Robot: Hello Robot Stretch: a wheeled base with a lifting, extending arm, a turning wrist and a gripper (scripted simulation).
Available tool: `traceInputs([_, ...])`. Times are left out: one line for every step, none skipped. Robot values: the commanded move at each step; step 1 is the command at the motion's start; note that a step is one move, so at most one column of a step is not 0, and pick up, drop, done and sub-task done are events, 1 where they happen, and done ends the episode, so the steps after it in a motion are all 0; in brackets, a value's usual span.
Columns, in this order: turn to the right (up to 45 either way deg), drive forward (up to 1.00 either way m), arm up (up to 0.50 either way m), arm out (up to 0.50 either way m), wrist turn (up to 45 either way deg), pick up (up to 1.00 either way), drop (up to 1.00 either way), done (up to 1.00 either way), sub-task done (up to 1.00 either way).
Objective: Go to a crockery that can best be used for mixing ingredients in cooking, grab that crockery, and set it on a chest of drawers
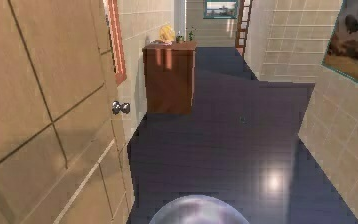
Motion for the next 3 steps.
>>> traceInputs([0.0,1.0,0.0,0.0,0.0,0.0,0.0,0.0,0.0])
traceInputs([3.0,0.0,0.0,0.0,0.0,0.0,0.0,0.0,0.0])
traceInputs([0.0,0.2,0.0,0.0,0.0,0.0,0.0,0.0,0.0])
